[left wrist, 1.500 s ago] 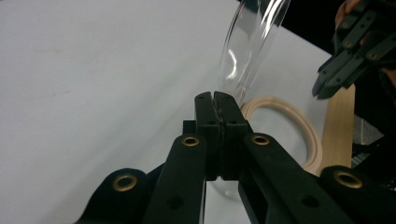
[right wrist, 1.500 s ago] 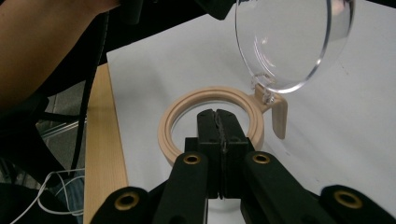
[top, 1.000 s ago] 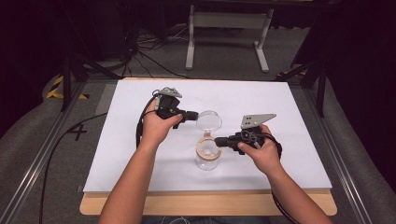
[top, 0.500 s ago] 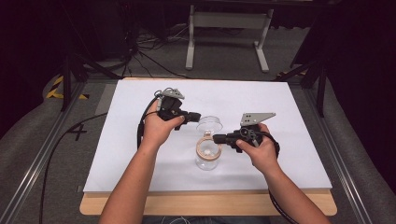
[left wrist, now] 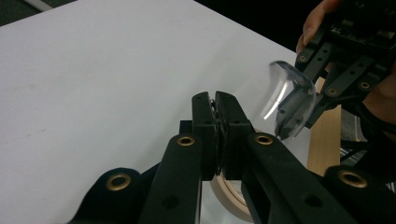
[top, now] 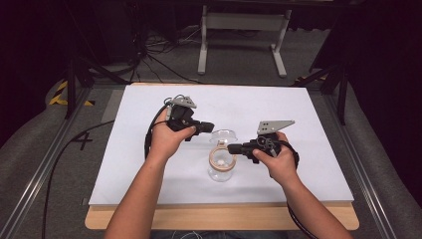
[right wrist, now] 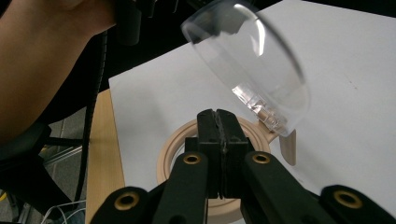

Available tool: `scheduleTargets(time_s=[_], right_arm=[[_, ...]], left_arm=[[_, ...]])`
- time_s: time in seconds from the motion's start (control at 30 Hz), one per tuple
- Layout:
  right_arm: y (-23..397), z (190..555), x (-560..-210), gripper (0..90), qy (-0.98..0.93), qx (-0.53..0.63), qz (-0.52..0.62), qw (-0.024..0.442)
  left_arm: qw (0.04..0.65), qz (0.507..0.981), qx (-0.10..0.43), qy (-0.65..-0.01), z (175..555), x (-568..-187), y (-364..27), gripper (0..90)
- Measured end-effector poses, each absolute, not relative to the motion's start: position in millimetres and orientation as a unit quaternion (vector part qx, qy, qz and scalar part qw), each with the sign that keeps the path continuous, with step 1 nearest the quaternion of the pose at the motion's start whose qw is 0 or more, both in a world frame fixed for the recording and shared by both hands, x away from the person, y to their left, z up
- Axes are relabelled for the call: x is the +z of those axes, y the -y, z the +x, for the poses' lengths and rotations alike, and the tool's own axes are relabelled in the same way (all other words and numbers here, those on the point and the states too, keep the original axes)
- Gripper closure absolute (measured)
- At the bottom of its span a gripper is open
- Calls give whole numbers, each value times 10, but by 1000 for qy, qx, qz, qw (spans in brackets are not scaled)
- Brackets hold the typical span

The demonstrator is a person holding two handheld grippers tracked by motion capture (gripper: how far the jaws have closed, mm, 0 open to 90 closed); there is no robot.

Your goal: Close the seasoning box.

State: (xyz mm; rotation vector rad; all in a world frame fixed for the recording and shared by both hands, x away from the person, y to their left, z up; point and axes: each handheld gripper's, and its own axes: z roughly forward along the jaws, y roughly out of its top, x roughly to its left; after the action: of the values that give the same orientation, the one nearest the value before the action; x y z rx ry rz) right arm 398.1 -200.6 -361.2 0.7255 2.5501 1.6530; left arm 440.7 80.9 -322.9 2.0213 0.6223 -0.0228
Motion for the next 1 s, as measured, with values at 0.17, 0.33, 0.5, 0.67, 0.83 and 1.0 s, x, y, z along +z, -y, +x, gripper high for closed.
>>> scheduleTargets(time_s=[0.17,0.33,0.5,0.67,0.83,1.0], right_arm=[[2003,3965,-3620,898,-820,524,231,4],[2017,3947,-3605,898,-821,523,228,2],[2046,3923,-3574,898,-828,515,222,-1],[2063,3906,-3561,898,-833,508,217,-3],[2067,3897,-3557,899,-839,500,213,-6],[2060,3890,-3564,899,-846,489,210,-10]], left_arm=[[486,837,1,-254,4363,-3207,-814,867],[482,838,2,-256,4324,-3205,-856,861],[476,841,4,-256,4256,-3213,-932,853],[465,846,17,-258,4145,-3235,-1063,843],[456,848,24,-269,4053,-3273,-1187,838],[449,850,23,-275,3955,-3346,-1305,834]])
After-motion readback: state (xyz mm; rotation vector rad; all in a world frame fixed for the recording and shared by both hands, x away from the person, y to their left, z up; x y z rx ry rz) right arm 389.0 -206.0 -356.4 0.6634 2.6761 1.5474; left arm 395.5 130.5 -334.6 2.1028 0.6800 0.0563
